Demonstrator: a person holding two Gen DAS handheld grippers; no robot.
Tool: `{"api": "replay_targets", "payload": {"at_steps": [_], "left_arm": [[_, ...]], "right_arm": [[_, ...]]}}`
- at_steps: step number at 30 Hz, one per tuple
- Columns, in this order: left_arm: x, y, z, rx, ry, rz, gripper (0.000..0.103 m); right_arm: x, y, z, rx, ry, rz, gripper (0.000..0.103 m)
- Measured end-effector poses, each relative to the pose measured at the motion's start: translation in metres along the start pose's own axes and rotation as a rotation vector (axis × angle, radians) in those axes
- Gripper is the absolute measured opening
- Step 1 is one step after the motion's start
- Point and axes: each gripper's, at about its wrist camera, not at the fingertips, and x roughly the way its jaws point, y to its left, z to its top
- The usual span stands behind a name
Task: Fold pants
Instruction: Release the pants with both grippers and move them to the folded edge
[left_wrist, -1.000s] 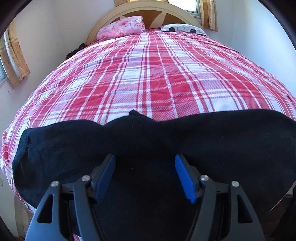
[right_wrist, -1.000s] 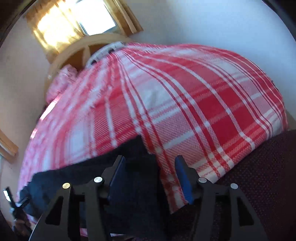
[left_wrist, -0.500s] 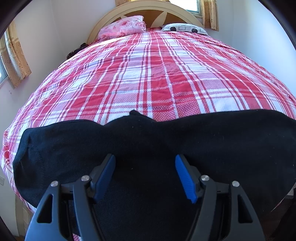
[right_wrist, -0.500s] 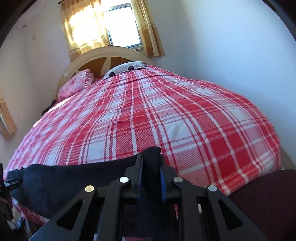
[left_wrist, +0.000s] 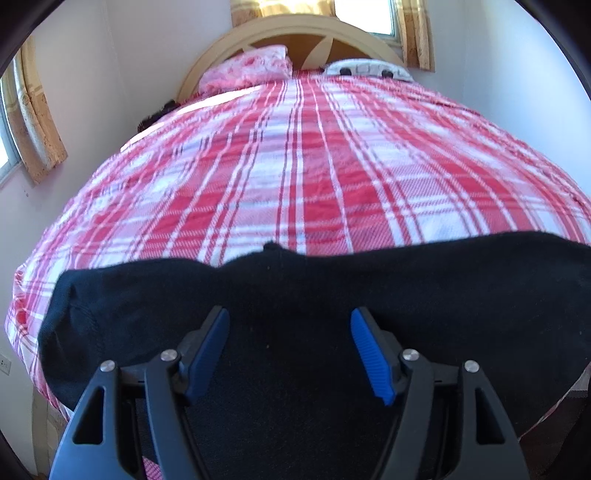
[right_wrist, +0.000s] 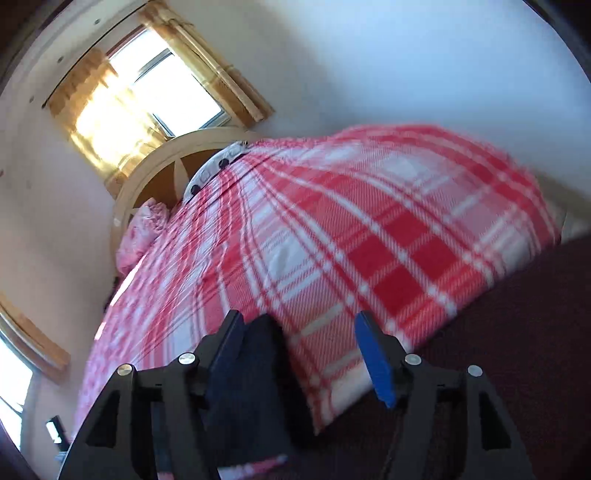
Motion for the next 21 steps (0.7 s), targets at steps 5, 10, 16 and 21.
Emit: {"api": "replay_targets", "payload": {"at_steps": [5, 10, 16, 21], "left_arm": [[-0.007, -0.014, 0.004, 0.047, -0.009, -0.058, 0.071], [-0.001, -0.018, -0.006, 0.093, -0.001, -0.022, 0.080], [0.004, -0.004, -0.018, 0.045, 0.046, -0.053, 0.080], [-0.006, 0.018, -0.021, 0.010, 0.031, -0.061, 0.080]], "right_arm": [[-0.002, 0.007, -0.036, -0.007, 0.010, -0.037, 0.064], [0.021, 0.013, -0.043, -0.043, 0.045, -0.045, 0.064], [0.037, 0.033, -0.054, -0.127, 0.110, -0.076, 0.065], [0.042, 0.057, -0.067, -0.250, 0.154, -0.151, 0.065]]}}
